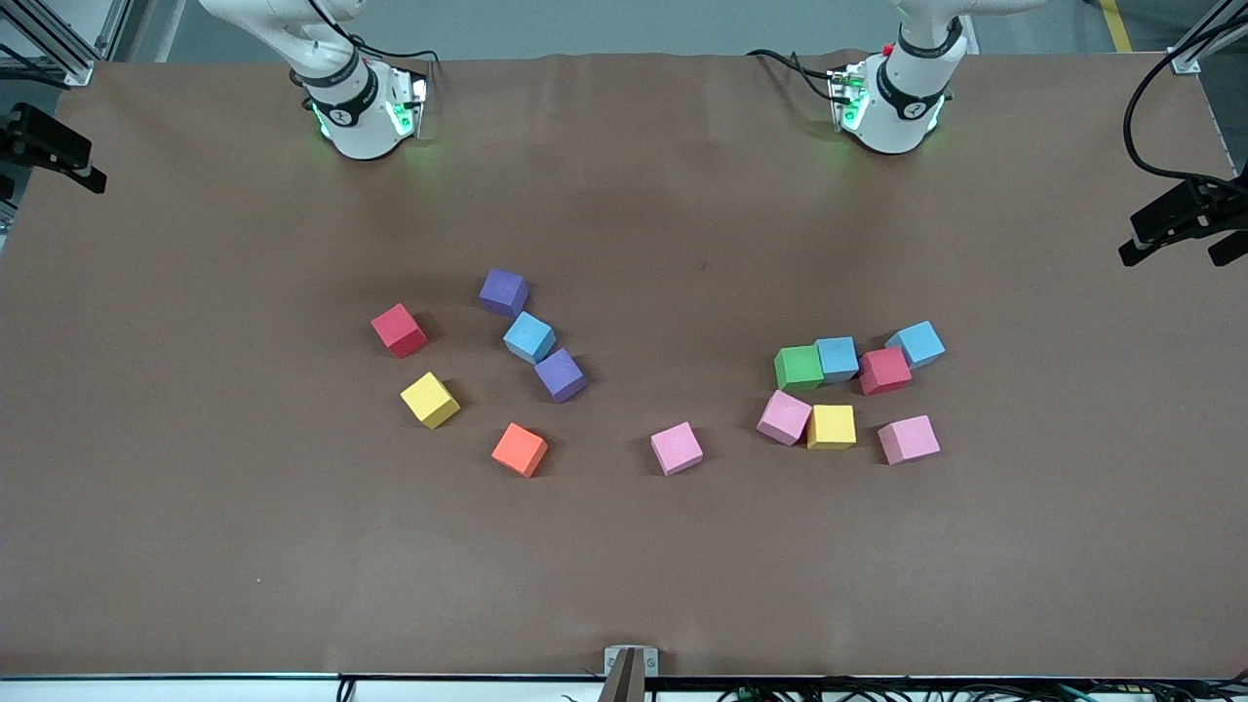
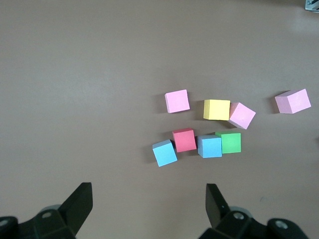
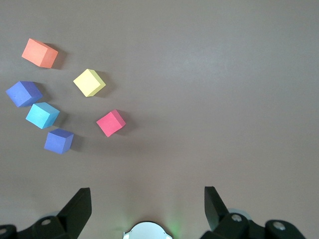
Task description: Arrange 11 blocks into digit 3
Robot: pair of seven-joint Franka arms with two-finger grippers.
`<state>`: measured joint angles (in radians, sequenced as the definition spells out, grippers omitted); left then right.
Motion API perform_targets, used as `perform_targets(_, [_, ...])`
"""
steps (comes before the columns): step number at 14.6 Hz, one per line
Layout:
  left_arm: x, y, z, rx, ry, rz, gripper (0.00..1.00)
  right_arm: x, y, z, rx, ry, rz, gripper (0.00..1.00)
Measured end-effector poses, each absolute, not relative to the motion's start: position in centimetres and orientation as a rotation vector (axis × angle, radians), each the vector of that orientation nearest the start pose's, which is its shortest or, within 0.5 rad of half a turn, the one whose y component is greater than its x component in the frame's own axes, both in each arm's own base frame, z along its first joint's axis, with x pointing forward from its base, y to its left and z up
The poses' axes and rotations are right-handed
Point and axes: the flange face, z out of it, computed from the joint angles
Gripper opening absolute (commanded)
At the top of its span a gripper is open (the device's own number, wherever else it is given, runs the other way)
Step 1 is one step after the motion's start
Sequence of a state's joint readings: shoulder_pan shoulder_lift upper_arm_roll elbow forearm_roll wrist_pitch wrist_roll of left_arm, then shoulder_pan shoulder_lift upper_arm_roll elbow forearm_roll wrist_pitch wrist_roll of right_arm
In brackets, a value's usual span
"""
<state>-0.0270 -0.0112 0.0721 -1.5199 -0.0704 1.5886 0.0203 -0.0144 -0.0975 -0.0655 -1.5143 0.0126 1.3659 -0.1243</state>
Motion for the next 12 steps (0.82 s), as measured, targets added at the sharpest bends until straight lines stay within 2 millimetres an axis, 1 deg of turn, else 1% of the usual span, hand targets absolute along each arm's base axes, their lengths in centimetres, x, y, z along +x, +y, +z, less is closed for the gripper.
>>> perform_targets(8, [55.3, 1.7, 65.2, -3.209, -0.052, -0.105, 1.0, 49.9, -4.2, 68.4, -3.136, -0.077, 0.08, 1.0])
perform_targets(10, [55.4, 1.8, 64.4, -3.209, -0.09, -0.064, 1.0, 49.9, -4.2, 68.4, -3.137, -0.079, 0.08, 1.0])
perform_targets(12, [56.3, 1.8, 62.4, -3.208, -0.11, -0.001, 1.0, 49.9, -4.2, 68.4, -3.137, -0.078, 0.085, 1.0])
